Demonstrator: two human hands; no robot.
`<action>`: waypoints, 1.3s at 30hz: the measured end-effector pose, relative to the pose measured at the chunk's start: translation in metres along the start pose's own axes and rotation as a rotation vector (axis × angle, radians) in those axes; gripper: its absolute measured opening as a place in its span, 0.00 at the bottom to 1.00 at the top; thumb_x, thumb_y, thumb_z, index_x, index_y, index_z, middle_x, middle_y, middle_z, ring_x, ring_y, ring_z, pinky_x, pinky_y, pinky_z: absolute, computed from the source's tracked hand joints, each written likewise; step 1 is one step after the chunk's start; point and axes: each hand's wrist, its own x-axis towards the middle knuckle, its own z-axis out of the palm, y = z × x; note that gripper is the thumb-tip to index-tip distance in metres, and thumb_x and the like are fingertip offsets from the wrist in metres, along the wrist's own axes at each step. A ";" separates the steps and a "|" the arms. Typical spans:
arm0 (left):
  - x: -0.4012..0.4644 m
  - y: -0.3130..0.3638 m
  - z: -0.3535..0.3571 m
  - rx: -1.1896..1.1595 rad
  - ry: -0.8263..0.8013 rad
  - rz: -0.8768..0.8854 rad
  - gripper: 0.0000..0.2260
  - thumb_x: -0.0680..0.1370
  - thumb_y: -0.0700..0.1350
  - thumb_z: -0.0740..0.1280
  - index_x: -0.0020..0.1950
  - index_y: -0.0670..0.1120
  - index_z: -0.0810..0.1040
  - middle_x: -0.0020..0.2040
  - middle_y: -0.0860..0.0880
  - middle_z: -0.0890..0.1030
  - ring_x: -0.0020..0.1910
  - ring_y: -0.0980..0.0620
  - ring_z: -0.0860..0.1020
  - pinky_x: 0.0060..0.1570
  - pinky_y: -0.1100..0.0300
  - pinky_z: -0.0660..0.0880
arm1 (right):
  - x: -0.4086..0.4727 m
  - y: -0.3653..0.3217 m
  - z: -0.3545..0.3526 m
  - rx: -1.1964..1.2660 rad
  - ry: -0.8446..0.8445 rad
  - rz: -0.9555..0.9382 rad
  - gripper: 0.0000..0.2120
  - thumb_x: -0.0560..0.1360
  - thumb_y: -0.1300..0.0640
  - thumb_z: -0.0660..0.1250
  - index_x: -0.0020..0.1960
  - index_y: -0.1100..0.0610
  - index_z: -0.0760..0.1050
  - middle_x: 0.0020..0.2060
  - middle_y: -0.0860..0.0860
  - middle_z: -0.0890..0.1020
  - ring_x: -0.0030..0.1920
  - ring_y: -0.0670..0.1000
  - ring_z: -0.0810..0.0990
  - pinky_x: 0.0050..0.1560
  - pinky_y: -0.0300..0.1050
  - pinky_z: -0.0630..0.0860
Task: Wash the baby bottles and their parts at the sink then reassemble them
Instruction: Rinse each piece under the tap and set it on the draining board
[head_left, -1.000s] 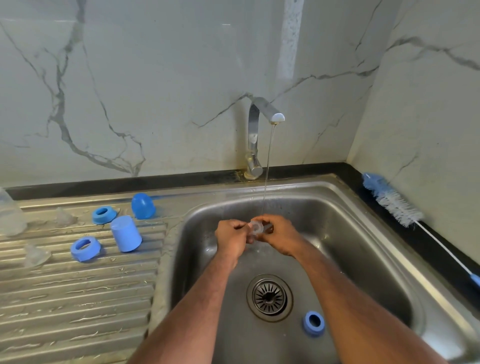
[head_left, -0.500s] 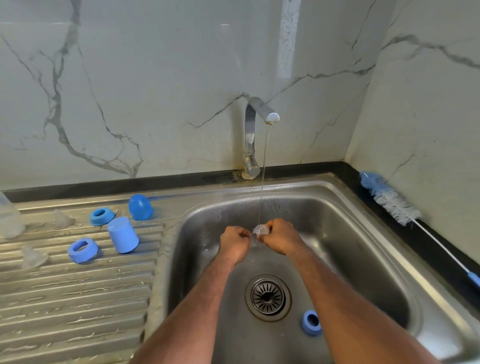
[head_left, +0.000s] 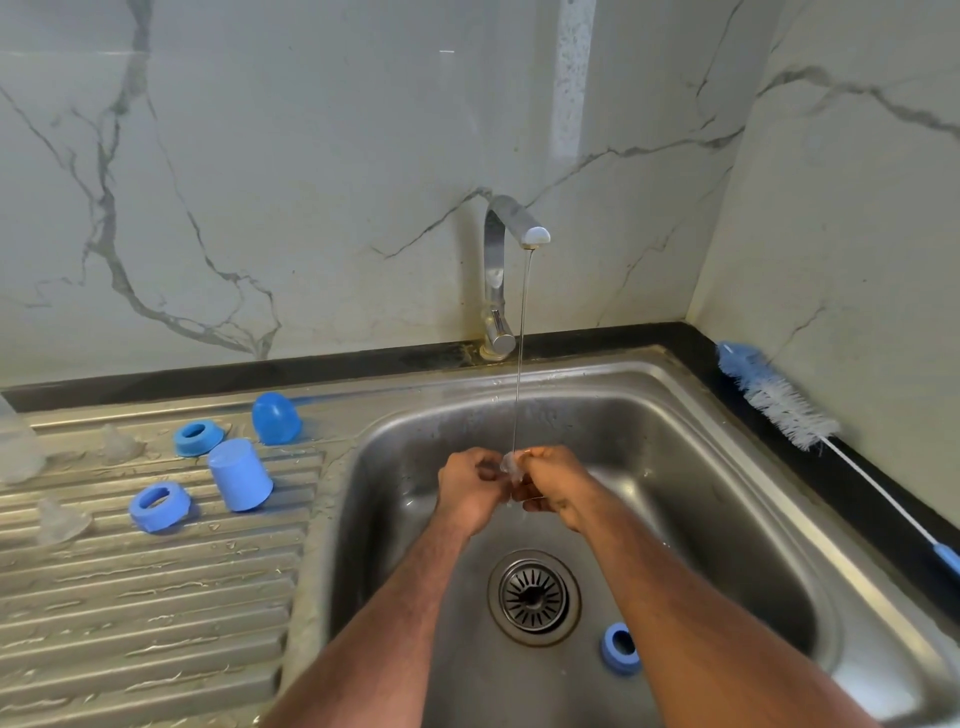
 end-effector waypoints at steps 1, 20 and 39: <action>0.000 0.000 0.000 -0.012 0.007 0.014 0.12 0.71 0.41 0.78 0.53 0.47 0.83 0.45 0.49 0.86 0.45 0.52 0.84 0.39 0.57 0.82 | 0.001 0.001 0.000 0.027 0.027 0.000 0.08 0.77 0.65 0.65 0.49 0.60 0.83 0.36 0.55 0.83 0.32 0.50 0.80 0.39 0.45 0.78; -0.005 0.011 -0.001 -0.359 0.023 -0.062 0.09 0.81 0.38 0.66 0.45 0.36 0.83 0.36 0.39 0.84 0.31 0.50 0.81 0.29 0.63 0.75 | -0.003 -0.007 -0.004 0.065 -0.177 -0.195 0.09 0.82 0.57 0.66 0.59 0.54 0.82 0.42 0.53 0.85 0.35 0.47 0.81 0.34 0.42 0.73; 0.001 0.013 0.003 -0.344 0.080 -0.072 0.09 0.79 0.35 0.67 0.41 0.34 0.82 0.32 0.38 0.82 0.28 0.45 0.80 0.28 0.58 0.77 | 0.006 0.005 0.014 -0.077 -0.059 -0.293 0.14 0.85 0.57 0.56 0.53 0.55 0.81 0.31 0.51 0.80 0.30 0.48 0.75 0.28 0.41 0.70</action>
